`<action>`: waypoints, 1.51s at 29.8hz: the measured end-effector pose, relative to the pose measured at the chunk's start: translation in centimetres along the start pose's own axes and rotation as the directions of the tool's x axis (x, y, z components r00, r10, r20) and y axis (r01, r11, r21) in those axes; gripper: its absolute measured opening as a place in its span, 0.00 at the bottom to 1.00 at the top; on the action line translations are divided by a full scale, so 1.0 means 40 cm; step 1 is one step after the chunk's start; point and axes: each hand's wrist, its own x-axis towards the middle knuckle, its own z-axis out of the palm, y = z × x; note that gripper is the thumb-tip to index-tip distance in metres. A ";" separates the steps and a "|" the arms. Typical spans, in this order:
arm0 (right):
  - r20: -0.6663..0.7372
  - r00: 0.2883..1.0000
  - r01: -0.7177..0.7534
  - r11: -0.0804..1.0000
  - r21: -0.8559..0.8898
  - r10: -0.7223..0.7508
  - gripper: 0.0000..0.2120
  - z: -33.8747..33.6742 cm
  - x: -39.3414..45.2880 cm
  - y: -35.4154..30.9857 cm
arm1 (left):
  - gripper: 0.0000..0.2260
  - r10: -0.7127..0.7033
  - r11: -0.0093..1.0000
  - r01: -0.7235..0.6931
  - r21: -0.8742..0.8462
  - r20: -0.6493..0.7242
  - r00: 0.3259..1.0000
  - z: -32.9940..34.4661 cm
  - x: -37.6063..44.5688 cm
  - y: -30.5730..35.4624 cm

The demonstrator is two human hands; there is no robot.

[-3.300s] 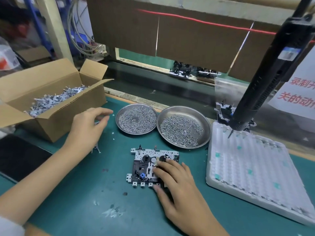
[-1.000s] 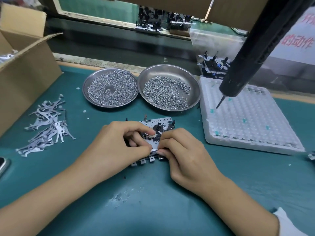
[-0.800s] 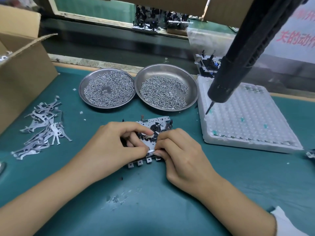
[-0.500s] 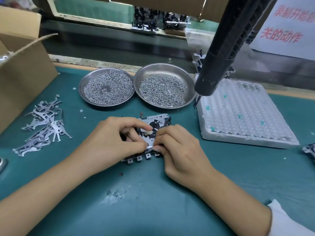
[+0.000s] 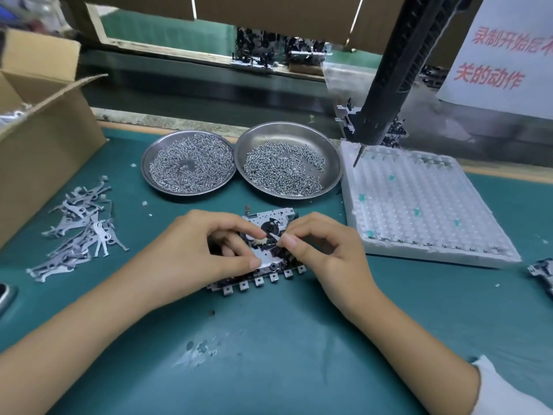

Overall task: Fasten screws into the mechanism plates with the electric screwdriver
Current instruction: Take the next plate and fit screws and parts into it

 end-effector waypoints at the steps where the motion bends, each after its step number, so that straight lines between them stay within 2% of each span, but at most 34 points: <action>1: -0.006 1.000 -0.002 1.000 0.008 0.002 0.05 0.000 0.002 0.001 | 0.12 0.014 1.000 -0.014 0.011 -0.003 1.000 -0.003 0.002 -0.002; 6: -0.080 0.997 -0.008 1.000 0.018 0.009 0.04 0.006 0.002 0.002 | 0.15 0.149 0.989 -0.148 0.018 -0.074 0.986 -0.013 0.007 -0.001; 8: -0.100 0.995 0.002 1.000 0.003 -0.002 0.05 0.004 0.001 0.006 | 0.10 0.190 0.981 -0.194 0.004 -0.227 0.955 -0.026 0.024 -0.007; 9: -0.106 0.994 0.007 1.000 -0.003 -0.007 0.06 0.002 0.000 0.009 | 0.07 0.207 0.978 -0.202 0.051 -0.345 0.915 -0.036 0.039 -0.012; 11: -0.124 0.992 0.006 1.000 -0.011 -0.008 0.06 0.001 -0.001 0.015 | 0.06 0.243 0.954 -0.105 0.280 -0.524 0.816 -0.065 0.079 -0.021; 12: -0.133 0.991 0.001 1.000 -0.010 -0.002 0.07 0.001 -0.001 0.016 | 0.09 0.246 0.913 -0.009 0.408 -0.531 0.811 -0.080 0.102 -0.025; 14: -0.144 0.990 -0.011 1.000 -0.010 0.009 0.08 0.003 -0.003 0.018 | 0.16 0.149 0.801 0.158 0.578 -0.448 0.881 -0.101 0.150 -0.034; 15: -0.146 0.989 -0.013 1.000 -0.010 0.011 0.08 0.004 -0.004 0.018 | 0.18 0.074 0.775 0.210 0.596 -0.416 0.906 -0.105 0.169 -0.039; 16: -0.147 0.989 -0.012 1.000 -0.011 0.010 0.09 0.005 -0.006 0.017 | 0.19 0.015 0.773 0.248 0.584 -0.408 0.913 -0.105 0.182 -0.042; 18: -0.145 0.989 -0.002 1.000 -0.022 -0.001 0.12 0.005 -0.007 0.017 | 0.15 -0.018 0.786 0.295 0.543 -0.457 0.889 -0.102 0.196 -0.048; 22: -0.141 0.989 0.031 0.999 -0.031 -0.035 0.14 0.002 0.001 0.011 | 0.05 0.096 0.774 0.332 0.539 -0.618 0.781 -0.087 0.184 -0.043; 25: -0.140 0.989 0.041 0.999 -0.036 -0.046 0.15 0.000 0.002 0.006 | 0.06 0.204 0.802 0.268 0.534 -0.666 0.718 -0.077 0.164 -0.041; 28: -0.143 0.988 0.047 0.997 -0.054 -0.054 0.15 -0.002 0.002 0.007 | 0.07 0.263 0.809 0.205 0.551 -0.652 0.711 -0.080 0.156 -0.051; 31: -0.150 0.986 0.061 0.993 -0.105 -0.077 0.16 -0.001 0.003 0.006 | 0.08 0.244 0.907 0.093 0.412 -0.691 0.681 -0.081 0.144 -0.056; 34: -0.107 0.983 0.125 0.972 -0.199 -0.148 0.06 0.003 0.001 0.003 | 0.07 0.179 0.972 0.000 0.233 -0.748 0.640 -0.070 0.129 -0.062; 36: -0.074 0.978 0.172 0.954 -0.246 -0.195 0.06 0.008 -0.004 0.001 | 0.06 0.154 0.985 -0.035 0.172 -0.756 0.636 -0.067 0.125 -0.061; 42: -0.105 0.976 0.159 0.954 -0.255 -0.191 0.05 0.010 -0.002 -0.002 | 0.03 0.245 0.959 -0.043 0.279 -0.745 0.621 -0.069 0.122 -0.054; 45: -0.137 0.974 0.143 0.960 -0.243 -0.180 0.06 0.012 0.016 -0.017 | 0.04 0.277 0.960 -0.141 0.244 -0.731 0.623 -0.062 0.112 -0.043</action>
